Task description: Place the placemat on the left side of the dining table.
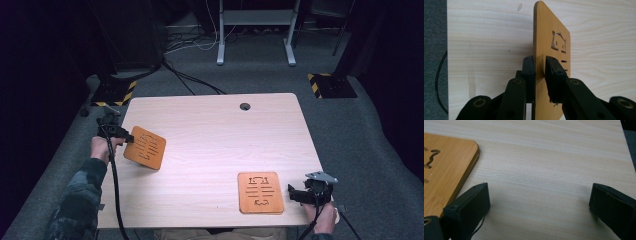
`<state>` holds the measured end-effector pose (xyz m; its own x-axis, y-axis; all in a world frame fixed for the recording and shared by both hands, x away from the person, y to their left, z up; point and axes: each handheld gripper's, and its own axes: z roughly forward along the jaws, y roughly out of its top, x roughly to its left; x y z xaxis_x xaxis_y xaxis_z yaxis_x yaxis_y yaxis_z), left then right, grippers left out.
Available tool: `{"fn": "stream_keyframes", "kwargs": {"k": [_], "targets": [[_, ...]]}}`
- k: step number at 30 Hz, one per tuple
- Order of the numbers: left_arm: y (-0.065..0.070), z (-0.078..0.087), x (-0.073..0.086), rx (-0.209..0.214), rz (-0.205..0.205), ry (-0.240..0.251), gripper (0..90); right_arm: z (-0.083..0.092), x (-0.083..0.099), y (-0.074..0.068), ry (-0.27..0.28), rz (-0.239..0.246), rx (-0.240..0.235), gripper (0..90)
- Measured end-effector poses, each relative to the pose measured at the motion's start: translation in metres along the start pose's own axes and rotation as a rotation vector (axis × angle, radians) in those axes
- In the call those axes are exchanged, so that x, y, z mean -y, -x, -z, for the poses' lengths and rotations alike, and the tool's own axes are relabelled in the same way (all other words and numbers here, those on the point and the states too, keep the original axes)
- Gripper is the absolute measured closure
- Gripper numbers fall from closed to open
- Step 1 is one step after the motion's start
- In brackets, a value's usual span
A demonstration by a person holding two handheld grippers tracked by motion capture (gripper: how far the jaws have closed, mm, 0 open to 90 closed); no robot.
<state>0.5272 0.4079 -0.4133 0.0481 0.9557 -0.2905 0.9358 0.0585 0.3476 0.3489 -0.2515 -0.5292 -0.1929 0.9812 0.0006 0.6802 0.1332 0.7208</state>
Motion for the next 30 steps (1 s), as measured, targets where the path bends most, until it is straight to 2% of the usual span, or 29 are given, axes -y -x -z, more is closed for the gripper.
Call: {"fn": "stream_keyframes", "kwargs": {"k": [8,10,11,22,23,27,30], "targets": [[-0.015,-0.009,0.006,0.005,0.041,0.002,76.6,0.000,0.000,0.000,-0.001,0.000,0.002,2.4],[-0.018,-0.010,0.007,0.017,0.048,-0.001,76.5,0.000,0.000,0.000,-0.001,0.000,0.002,2.4],[-0.020,-0.011,0.008,0.029,0.066,0.005,76.5,0.000,0.000,0.000,-0.001,0.000,0.002,2.4],[-0.026,-0.014,0.010,0.052,0.097,0.014,76.5,0.000,0.000,0.000,-0.001,0.000,0.002,2.4],[-0.028,-0.015,0.011,0.057,0.090,0.018,76.5,0.000,0.000,0.000,-0.001,0.000,0.002,2.4],[-0.029,-0.016,0.011,0.051,0.093,0.015,76.1,0.000,0.000,0.000,0.000,0.000,0.000,2.4],[-0.028,-0.017,0.011,0.024,0.084,0.014,74.6,0.000,0.000,0.000,-0.001,0.000,0.001,2.4]]}}
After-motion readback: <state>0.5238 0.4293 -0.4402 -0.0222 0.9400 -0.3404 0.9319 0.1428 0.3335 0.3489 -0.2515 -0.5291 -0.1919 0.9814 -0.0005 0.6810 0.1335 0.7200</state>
